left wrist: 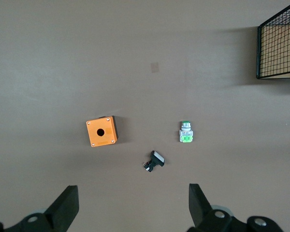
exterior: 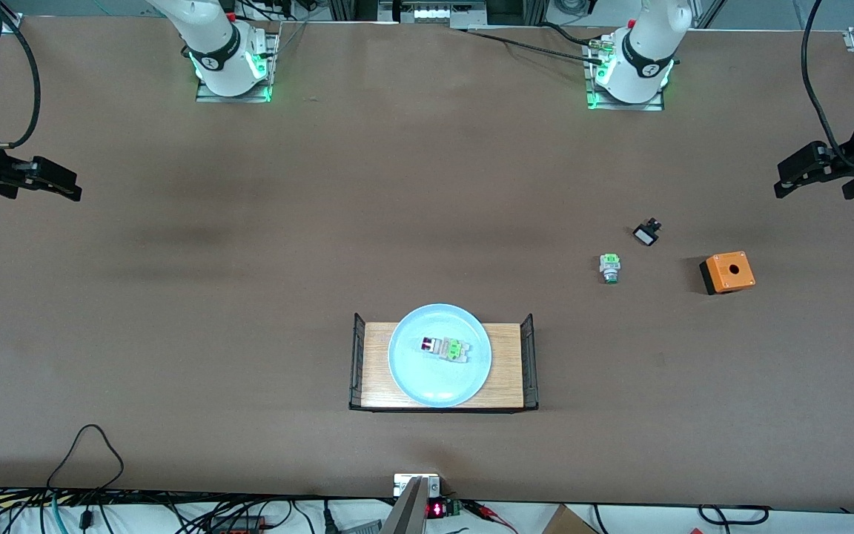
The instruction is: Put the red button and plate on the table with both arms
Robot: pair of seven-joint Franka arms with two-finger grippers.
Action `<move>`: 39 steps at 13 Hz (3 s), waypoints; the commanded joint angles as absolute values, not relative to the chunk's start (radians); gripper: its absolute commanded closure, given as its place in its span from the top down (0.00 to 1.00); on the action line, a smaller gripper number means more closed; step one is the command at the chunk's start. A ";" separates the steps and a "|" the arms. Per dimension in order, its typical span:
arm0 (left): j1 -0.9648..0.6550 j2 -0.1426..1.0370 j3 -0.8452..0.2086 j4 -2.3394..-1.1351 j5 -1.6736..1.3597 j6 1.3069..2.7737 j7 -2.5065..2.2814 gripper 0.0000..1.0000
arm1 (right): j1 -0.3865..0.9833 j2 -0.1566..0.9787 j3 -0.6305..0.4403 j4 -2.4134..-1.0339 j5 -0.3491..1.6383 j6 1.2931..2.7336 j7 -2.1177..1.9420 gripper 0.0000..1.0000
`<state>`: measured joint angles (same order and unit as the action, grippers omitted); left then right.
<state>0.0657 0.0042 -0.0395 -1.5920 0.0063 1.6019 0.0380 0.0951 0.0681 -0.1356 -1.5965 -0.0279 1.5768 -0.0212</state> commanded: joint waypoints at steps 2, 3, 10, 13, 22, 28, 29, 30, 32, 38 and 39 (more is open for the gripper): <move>0.060 0.006 -0.041 -1.578 0.015 1.600 0.028 1.00 | 0.094 0.060 -0.138 -1.592 -0.029 1.574 -0.020 1.00; 0.064 0.006 -0.040 -1.580 0.015 1.597 0.029 1.00 | 0.094 0.060 -0.138 -1.592 -0.029 1.574 -0.020 1.00; 0.052 0.066 -0.063 -1.591 0.006 1.582 -0.058 1.00 | 0.094 0.060 -0.138 -1.592 -0.029 1.574 -0.020 1.00; 0.049 0.124 -0.091 -1.557 -0.035 1.592 -0.289 1.00 | 0.094 0.060 -0.138 -1.592 -0.029 1.574 -0.020 1.00; -0.155 0.451 -0.091 -1.165 -0.091 1.594 -1.144 1.00 | 0.092 0.060 -0.138 -1.592 -0.028 1.574 -0.020 1.00; -0.287 0.627 -0.072 -0.985 -0.069 1.740 -1.475 1.00 | 0.094 0.060 -0.138 -1.592 -0.028 1.574 -0.020 1.00; -0.313 0.644 -0.065 -0.983 -0.057 1.784 -1.512 1.00 | 0.092 0.060 -0.138 -1.592 -0.028 1.574 -0.020 1.00; -0.343 0.658 -0.045 -0.983 -0.052 1.820 -1.537 1.00 | 0.092 0.060 -0.138 -1.592 -0.028 1.574 -0.020 1.00; -0.424 0.682 0.026 -0.965 -0.052 1.864 -1.569 1.00 | 0.092 0.060 -0.138 -1.592 -0.028 1.574 -0.020 1.00; -0.607 0.778 0.167 -0.916 -0.052 2.008 -1.702 1.00 | 0.091 0.060 -0.138 -1.592 -0.028 1.575 -0.020 1.00; -0.658 0.796 0.220 -0.916 -0.052 2.057 -1.736 1.00 | 0.091 0.060 -0.140 -1.592 -0.028 1.575 -0.020 1.00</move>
<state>-0.5825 0.7446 0.1375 -0.9681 -0.0715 2.0079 -1.6719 0.0935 0.0681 -0.1365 -1.5954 -0.0279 1.5773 -0.0212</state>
